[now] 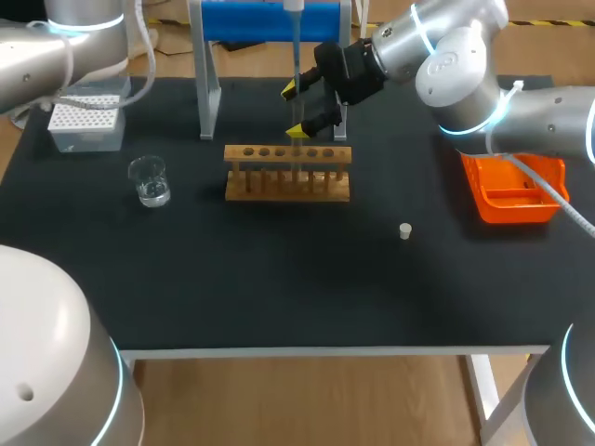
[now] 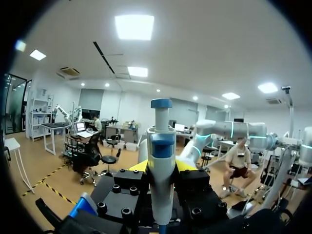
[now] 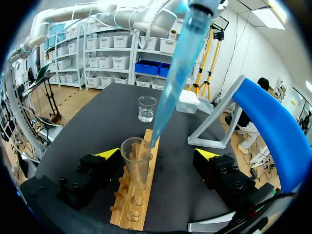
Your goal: Invert the test tube, pick up the pipette, mount the tip to pipette, aspirate from beaker and dispense into the tube, eject the tip, return the pipette, and cap with the stopper.
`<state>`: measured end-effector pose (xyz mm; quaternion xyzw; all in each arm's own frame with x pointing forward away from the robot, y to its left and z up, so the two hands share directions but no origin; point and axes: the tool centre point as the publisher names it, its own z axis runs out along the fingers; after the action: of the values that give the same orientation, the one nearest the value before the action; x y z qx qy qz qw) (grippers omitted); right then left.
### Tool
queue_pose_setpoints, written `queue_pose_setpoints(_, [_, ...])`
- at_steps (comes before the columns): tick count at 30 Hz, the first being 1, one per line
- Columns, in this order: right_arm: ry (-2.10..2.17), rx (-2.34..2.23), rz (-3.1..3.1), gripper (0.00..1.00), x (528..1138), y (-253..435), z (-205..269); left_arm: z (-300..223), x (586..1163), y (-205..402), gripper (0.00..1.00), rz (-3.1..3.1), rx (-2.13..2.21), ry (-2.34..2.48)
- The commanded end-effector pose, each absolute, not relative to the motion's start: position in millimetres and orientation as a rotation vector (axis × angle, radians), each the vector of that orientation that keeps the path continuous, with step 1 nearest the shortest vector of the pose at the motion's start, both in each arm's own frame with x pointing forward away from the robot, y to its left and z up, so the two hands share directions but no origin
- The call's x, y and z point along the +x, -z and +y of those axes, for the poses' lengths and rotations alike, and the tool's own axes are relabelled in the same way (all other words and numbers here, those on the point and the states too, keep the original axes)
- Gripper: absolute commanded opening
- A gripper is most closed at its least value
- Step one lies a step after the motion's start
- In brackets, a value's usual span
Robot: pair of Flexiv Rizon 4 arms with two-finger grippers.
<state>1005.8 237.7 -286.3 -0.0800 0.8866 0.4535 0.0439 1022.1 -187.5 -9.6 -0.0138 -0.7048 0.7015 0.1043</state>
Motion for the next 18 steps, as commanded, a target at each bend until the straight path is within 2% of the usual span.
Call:
queue_pose_setpoints(1, [-1.385,-0.246,2.713,1.0,1006.5,285.8,237.2,-186.4,1020.5,15.6,0.0,-2.066,-0.031,-2.083])
queue_pose_setpoints(18, [-1.385,-0.246,2.713,1.0,1006.5,285.8,237.2,-179.2,1018.0,22.6,0.0,-2.09,0.021,-2.07])
